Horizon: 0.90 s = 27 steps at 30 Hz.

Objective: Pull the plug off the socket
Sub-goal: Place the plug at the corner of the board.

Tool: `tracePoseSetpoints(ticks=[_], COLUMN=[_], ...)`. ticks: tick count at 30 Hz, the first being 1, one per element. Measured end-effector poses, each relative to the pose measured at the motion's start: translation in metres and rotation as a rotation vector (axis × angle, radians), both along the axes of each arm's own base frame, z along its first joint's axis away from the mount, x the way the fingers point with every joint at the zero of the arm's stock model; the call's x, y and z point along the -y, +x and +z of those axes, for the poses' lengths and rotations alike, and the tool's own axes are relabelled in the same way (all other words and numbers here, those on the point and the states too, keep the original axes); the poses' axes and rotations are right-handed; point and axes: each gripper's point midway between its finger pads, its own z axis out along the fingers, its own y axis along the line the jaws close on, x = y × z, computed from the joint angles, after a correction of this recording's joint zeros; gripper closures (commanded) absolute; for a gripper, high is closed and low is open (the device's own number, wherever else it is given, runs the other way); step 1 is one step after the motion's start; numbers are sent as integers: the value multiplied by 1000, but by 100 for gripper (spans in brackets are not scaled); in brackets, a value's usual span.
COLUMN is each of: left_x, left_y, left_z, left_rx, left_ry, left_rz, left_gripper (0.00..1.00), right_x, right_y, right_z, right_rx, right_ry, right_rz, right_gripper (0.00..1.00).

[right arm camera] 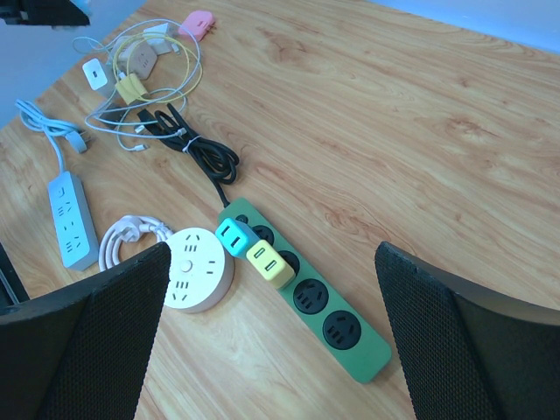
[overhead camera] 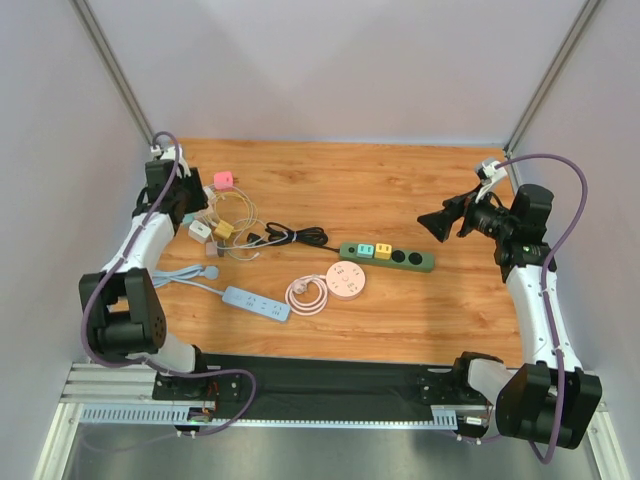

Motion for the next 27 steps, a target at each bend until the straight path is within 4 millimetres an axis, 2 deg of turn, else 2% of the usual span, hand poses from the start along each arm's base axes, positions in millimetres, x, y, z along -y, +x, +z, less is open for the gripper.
tracePoseSetpoints(ticks=[3,6,9,10,12,15,17,18,21,25,27], left_x=[6,11,13,13,13,11,8,6,4,4,3], left_y=[2,0,-2,-3,-4,-4,-4,-4,-5,-6,-5], left_z=[-30,-55,-68,-70,-72,-72,-72,-72,-67,-41,-17], left_rx=[-75,-143,-180,-187,-196,-195,-195,-194,-184,-123,-65], left_ry=[-41,-73,-89,-90,-91,-91,-91,-92,-87,-68,-49], left_rz=[-14,-26,-31,-31,-29,-24,-18,-15,-13,-23,-31], left_gripper=[100,90,75,68,60,39,33,26,19,3,0], right_x=[0,1,1,1,1,1,1,1,1,1,1], right_y=[0,0,0,0,0,0,0,1,1,1,1], right_z=[0,0,0,0,0,-1,-2,-2,-3,-3,-3], right_rx=[0,0,0,0,-1,-4,-6,-8,-10,-8,-8], right_ry=[0,0,0,0,1,3,3,3,4,2,0], right_rz=[0,-3,-4,-4,-3,1,2,2,3,4,5], right_gripper=[0,0,0,0,0,0,0,0,0,0,0])
